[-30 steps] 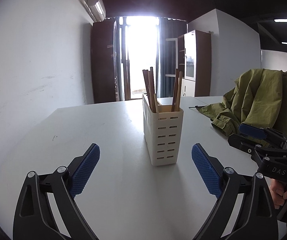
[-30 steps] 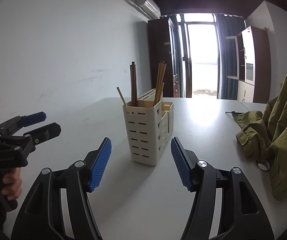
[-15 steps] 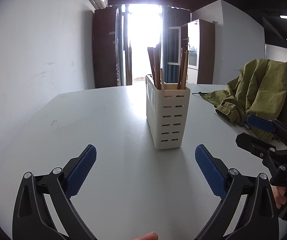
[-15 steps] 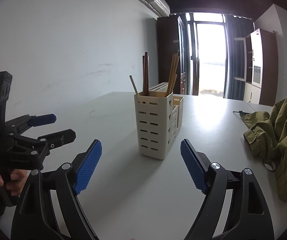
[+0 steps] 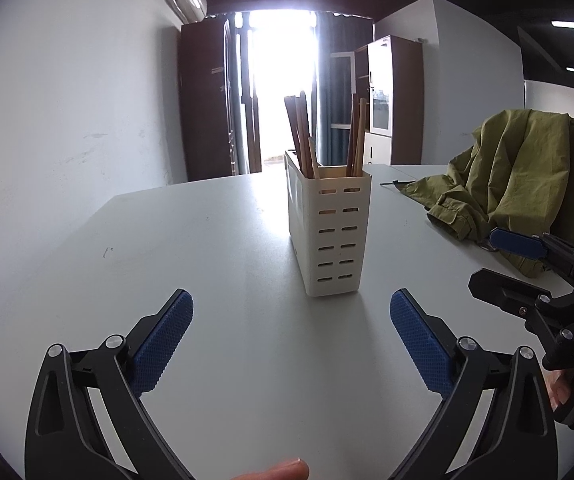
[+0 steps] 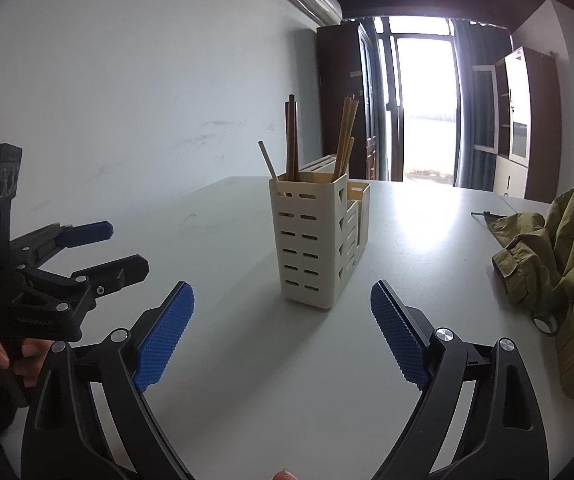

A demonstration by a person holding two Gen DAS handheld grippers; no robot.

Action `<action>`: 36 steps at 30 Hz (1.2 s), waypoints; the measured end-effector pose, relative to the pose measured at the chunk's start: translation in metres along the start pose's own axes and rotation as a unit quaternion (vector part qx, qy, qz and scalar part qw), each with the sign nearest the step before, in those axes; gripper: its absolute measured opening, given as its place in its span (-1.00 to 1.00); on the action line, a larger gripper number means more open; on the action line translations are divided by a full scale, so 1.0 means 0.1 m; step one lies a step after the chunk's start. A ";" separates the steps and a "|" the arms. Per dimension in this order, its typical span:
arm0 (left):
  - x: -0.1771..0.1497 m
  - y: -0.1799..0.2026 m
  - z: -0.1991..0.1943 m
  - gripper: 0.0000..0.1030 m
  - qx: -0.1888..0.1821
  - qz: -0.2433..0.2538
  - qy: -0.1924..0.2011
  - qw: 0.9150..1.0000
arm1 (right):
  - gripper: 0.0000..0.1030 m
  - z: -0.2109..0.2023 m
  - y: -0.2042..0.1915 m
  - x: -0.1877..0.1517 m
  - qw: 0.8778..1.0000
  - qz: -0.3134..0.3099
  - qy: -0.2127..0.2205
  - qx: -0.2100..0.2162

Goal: Organize utensils

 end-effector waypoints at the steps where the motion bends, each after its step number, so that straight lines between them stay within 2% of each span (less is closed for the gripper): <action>1: -0.01 0.01 0.01 0.89 0.000 0.001 -0.002 1.000 | 0.76 0.00 0.00 -0.01 1.000 -0.001 0.000 0.001; 13: -0.04 0.08 0.03 0.89 0.002 0.014 -0.007 1.000 | 0.84 -0.01 0.04 -0.04 1.000 0.004 -0.002 0.004; 30: -0.05 0.09 0.01 0.89 -0.004 0.001 -0.009 1.000 | 0.86 0.00 0.05 -0.06 1.000 0.005 -0.006 0.004; 36: -0.05 0.09 0.04 0.89 -0.007 -0.004 -0.013 1.000 | 0.86 -0.06 0.10 -0.03 1.000 0.016 0.010 -0.004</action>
Point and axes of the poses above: each gripper's, at about its wrist camera, not at the fingertips, and z roughly the way its jaws point, y to its right, x to its top, the point moved 5 cm from there along z, roughly the way its jaws point, and after that the axes turned 6 degrees about x, right-handed, at the moved point
